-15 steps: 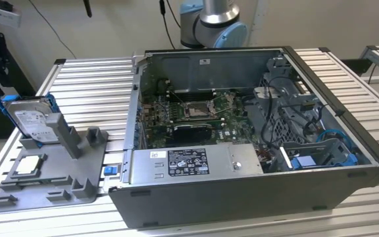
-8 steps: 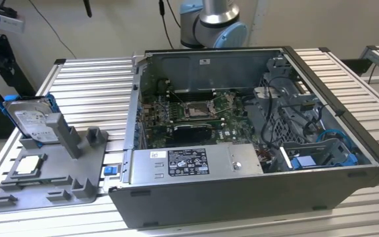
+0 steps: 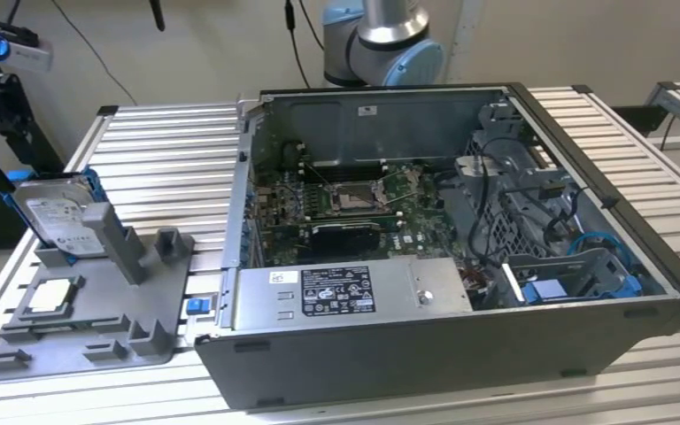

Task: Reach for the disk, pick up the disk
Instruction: 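Pick up the disk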

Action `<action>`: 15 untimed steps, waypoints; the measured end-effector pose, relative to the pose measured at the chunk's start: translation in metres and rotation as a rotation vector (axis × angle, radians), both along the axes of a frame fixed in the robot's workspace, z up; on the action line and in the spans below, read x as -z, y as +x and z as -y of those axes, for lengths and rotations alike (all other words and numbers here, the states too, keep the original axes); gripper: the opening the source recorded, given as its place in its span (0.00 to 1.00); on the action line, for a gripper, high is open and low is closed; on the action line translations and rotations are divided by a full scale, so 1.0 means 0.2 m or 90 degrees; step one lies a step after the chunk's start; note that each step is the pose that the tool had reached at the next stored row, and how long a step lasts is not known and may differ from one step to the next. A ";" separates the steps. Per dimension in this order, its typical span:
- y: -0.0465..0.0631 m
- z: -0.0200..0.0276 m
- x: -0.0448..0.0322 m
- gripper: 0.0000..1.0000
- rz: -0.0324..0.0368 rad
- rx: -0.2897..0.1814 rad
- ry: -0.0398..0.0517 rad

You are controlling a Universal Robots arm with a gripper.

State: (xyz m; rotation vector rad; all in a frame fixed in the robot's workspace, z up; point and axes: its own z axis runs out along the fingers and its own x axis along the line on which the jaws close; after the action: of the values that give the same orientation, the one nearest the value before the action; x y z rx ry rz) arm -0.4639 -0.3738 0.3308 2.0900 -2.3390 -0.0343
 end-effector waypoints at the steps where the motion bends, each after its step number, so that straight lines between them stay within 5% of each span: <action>1: 0.00 0.000 0.009 1.00 0.0000 -0.001 0.0001; 5: 0.00 -0.001 0.041 1.00 0.0000 -0.006 0.0009; 15: 0.00 0.000 0.044 1.00 -0.0001 -0.006 0.0009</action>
State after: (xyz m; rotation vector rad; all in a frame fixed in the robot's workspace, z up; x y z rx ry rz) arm -0.4639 -0.3738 0.3220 2.1018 -2.3293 -0.0359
